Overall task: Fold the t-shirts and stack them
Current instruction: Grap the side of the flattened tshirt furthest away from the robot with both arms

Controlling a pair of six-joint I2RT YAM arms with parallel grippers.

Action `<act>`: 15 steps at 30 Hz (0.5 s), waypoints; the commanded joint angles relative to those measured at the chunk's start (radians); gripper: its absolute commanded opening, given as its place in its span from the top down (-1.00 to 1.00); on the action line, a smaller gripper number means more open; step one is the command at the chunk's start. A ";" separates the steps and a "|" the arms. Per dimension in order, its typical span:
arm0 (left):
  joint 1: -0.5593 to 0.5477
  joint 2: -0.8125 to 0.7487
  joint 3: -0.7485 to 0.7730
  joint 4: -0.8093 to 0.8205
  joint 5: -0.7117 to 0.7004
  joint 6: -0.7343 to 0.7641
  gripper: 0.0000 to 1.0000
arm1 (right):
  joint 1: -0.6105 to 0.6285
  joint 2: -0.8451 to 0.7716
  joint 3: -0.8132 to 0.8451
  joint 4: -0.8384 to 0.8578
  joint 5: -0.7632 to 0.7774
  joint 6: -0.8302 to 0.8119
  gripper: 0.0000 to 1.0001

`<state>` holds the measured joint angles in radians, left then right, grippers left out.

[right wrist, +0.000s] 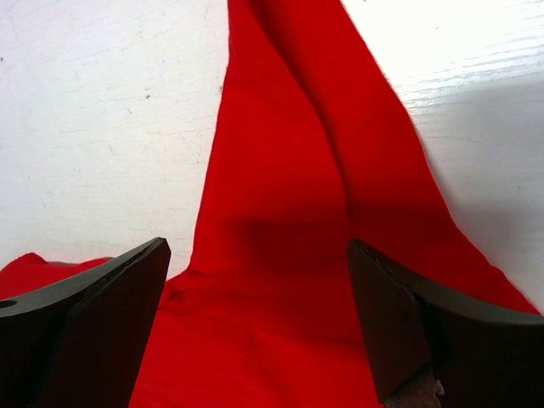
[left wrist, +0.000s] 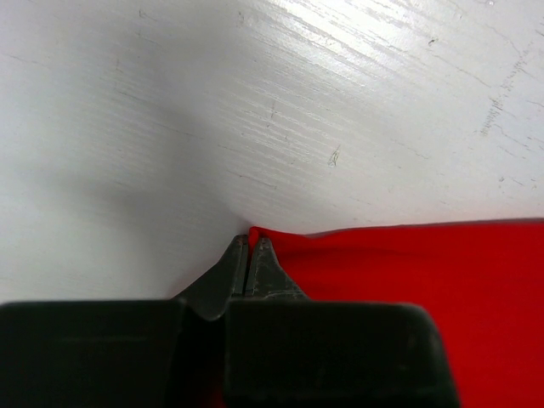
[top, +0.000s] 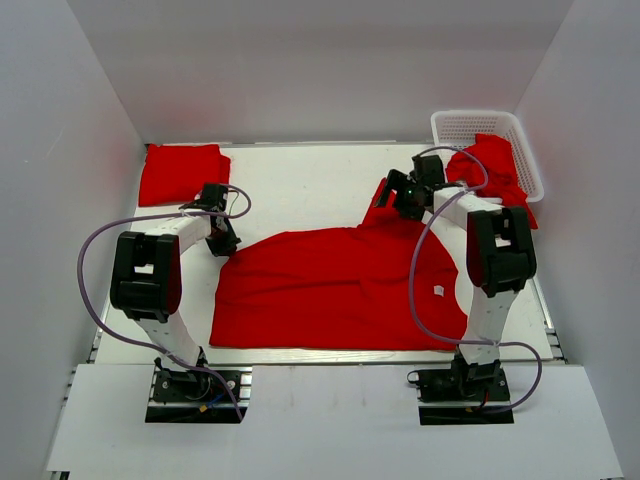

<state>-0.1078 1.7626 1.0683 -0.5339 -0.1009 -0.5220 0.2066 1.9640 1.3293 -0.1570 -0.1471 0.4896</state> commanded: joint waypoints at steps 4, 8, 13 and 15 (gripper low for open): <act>-0.004 -0.026 -0.013 0.006 -0.006 0.019 1.00 | -0.030 0.026 -0.015 0.091 -0.111 -0.025 -0.81; -0.004 -0.026 -0.013 0.006 -0.006 0.019 1.00 | -0.045 0.045 -0.012 0.093 -0.124 -0.028 -0.81; -0.004 -0.026 -0.013 0.006 -0.006 0.019 1.00 | -0.052 0.061 -0.019 0.097 -0.141 -0.031 -0.81; -0.004 -0.026 -0.013 -0.005 -0.016 0.019 1.00 | -0.059 0.065 -0.024 0.100 -0.144 -0.036 -0.81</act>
<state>-0.1078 1.7626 1.0683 -0.5343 -0.1013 -0.5125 0.1570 2.0113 1.3170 -0.0940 -0.2630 0.4721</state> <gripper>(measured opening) 0.026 0.907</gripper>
